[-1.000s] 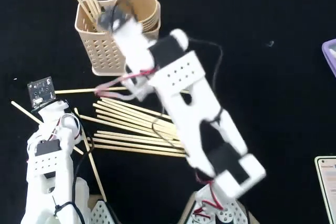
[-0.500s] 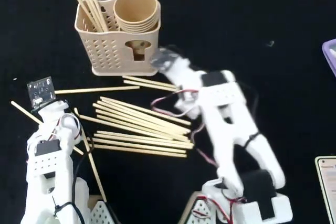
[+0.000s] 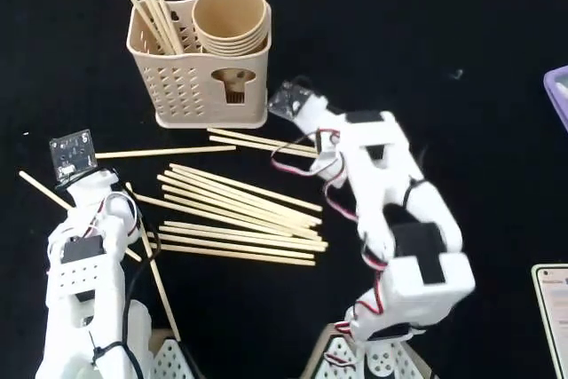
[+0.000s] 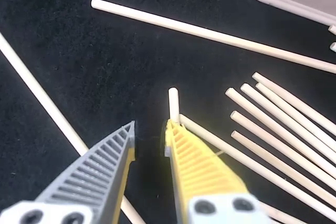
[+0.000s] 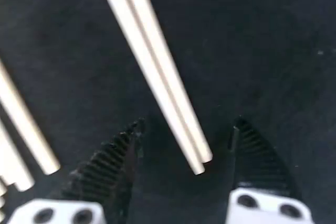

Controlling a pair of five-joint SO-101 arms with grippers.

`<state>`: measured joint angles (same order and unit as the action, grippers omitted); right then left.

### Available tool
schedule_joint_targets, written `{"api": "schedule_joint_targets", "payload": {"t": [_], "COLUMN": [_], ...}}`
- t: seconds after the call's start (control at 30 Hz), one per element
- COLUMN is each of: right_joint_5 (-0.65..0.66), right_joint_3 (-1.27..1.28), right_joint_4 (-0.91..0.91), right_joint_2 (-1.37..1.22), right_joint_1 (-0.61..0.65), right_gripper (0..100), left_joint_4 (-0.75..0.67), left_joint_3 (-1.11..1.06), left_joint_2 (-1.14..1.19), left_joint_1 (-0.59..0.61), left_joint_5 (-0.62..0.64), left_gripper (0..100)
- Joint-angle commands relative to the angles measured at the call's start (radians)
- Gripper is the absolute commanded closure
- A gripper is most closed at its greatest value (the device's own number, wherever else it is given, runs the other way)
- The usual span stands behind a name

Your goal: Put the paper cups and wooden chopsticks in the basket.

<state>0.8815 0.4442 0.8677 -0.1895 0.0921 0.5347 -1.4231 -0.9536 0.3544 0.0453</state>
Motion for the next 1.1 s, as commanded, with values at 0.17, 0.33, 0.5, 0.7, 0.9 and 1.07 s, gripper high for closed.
{"api": "schedule_joint_targets", "payload": {"t": [0.17,0.33,0.5,0.7,0.9,1.07], "right_joint_5": [0.043,0.044,0.044,0.044,0.035,-0.041], "right_joint_3": [-0.09,-0.027,0.182,0.387,0.483,0.418], "right_joint_4": [0.086,0.241,0.244,0.239,0.058,-0.025], "right_joint_2": [-0.042,0.09,0.325,0.618,0.734,0.584], "right_joint_1": [0.006,0.041,0.094,0.141,0.135,0.14], "right_gripper": [97.2,98.5,98.8,98.8,94.8,79.6], "left_joint_4": [-0.021,-0.021,-0.021,-0.021,-0.021,-0.021], "left_joint_3": [0.01,0.012,0.012,0.012,0.01,0.01], "left_joint_2": [-0.018,-0.018,-0.018,-0.018,-0.018,-0.018], "left_joint_1": [-0.016,-0.018,-0.018,-0.018,-0.018,-0.018], "left_joint_5": [-0.003,-0.003,-0.003,-0.003,-0.003,-0.003], "left_gripper": [90,90,90,90,90,90]}}
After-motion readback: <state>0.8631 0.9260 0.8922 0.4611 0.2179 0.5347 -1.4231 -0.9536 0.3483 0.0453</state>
